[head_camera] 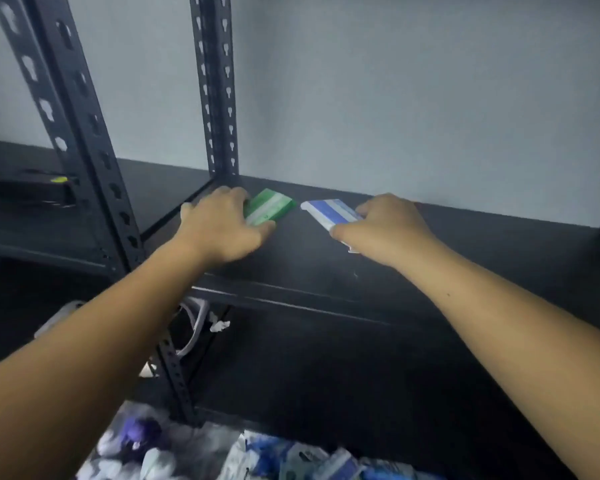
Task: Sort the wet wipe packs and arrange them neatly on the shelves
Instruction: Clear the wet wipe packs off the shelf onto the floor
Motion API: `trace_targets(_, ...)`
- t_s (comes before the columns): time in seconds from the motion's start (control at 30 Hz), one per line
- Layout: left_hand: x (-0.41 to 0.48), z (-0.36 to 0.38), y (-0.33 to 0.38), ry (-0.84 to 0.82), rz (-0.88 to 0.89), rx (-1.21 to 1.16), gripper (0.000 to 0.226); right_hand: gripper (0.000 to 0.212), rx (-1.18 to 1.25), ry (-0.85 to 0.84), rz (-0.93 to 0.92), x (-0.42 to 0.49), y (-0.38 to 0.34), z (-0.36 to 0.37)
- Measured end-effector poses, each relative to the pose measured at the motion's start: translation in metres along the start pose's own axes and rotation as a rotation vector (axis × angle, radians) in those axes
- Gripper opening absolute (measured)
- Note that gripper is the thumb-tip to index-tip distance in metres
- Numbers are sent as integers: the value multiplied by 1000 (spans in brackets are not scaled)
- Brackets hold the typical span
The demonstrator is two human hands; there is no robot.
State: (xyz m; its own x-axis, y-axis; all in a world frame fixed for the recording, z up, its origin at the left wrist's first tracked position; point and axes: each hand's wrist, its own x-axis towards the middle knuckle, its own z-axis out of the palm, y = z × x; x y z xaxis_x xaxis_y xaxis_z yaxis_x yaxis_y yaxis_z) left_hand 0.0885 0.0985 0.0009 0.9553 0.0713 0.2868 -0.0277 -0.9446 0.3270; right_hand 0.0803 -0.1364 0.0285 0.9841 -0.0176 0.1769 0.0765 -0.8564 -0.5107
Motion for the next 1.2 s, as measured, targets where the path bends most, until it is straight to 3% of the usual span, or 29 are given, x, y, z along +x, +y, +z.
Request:
trace_targets(0.2,-143,10,41,8,91,-432,58,34,291,-17,69,-150,63,-37)
trace_targets(0.3,-198,44,60,-127,192,-387,59,26,389,27,170,-203,104,-28)
trace_targets(0.4,-240,90,70,-319,223,-316,59,33,388,4,294,-243,147,-3)
trace_targets(0.5,-275,145,71,-415,83,-324,54,34,323,-57,412,-270,192,33)
trace_targets(0.63,-316,222,61,-751,-266,-442,27,26,210,-288,561,-302,247,89)
trace_targets(0.73,-341,266,40,-782,-361,-340,25,33,102,-452,632,-319,269,133)
trace_targets(0.83,-349,296,22,-769,-407,-239,45,54,-80,-511,585,-325,283,168)
trace_targets(0.93,-346,314,18,-759,-430,-161,69,72,-93,-463,487,-329,295,197)
trace_targets(1.07,-342,322,23,-705,-375,-160,84,67,-219,-486,319,-331,305,225)
trace_targets(1.2,-345,336,20,-694,-301,-114,76,58,-315,-514,274,-334,314,238)
